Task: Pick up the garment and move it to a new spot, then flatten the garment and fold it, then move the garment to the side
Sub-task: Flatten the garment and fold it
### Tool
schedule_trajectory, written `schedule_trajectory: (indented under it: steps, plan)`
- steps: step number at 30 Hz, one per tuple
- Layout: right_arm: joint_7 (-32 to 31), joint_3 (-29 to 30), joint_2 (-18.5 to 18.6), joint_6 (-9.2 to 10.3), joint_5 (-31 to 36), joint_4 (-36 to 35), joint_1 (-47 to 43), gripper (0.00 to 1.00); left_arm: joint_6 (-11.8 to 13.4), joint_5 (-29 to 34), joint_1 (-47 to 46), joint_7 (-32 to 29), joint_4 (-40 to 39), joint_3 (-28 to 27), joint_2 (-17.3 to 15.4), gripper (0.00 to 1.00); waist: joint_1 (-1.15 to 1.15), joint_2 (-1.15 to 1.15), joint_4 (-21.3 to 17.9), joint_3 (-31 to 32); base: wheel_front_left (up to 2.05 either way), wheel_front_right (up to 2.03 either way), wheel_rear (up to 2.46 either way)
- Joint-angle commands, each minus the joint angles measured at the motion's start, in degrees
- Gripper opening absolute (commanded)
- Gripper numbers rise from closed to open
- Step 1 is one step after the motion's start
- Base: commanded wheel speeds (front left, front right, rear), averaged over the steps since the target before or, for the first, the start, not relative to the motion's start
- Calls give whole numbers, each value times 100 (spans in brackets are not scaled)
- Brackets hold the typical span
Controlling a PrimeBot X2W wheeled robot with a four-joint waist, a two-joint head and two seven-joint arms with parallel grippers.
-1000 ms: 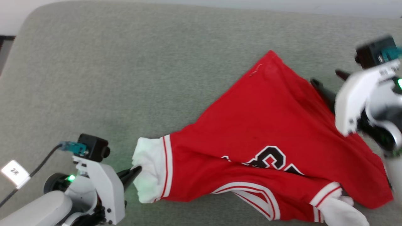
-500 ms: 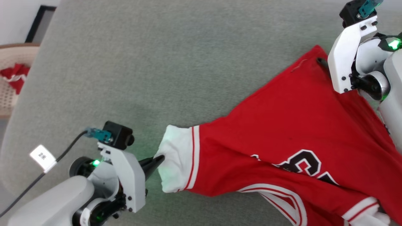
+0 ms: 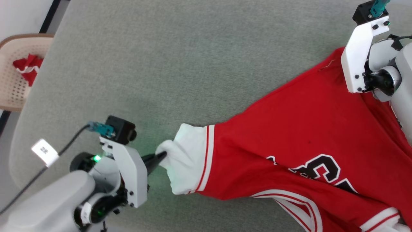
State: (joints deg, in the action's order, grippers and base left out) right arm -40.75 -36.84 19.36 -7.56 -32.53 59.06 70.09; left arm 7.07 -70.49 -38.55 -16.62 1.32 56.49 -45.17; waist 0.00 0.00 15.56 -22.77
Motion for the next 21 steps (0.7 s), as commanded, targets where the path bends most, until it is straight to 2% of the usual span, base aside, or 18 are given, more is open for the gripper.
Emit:
schedule_trajectory:
  steps: [1, 13, 17, 21]
  plan:
    - [72, -41, 77, 15, -62, 95, -22, 0, 23, 18, -106, -21, 3, -49, -44, 0, 0, 0, -133, 108, 0, 0, 0]
    - [922, 69, 175, 13, -457, -437, 363, 0, 316, 172, -1326, -854, -11, -485, -686, 0, 0, 0, -862, 756, 0, 0, 0]
    - [1067, 100, 303, 13, -511, -773, 407, 0, 243, 332, -1961, -1069, 229, -660, -754, 0, 0, 0, -1102, 943, 0, 0, 0]
    - [1236, 254, 437, 13, -522, -1161, 445, 0, 43, 531, -2585, -1139, 673, -775, -669, 0, 0, 0, -1308, 1113, 0, 0, 0]
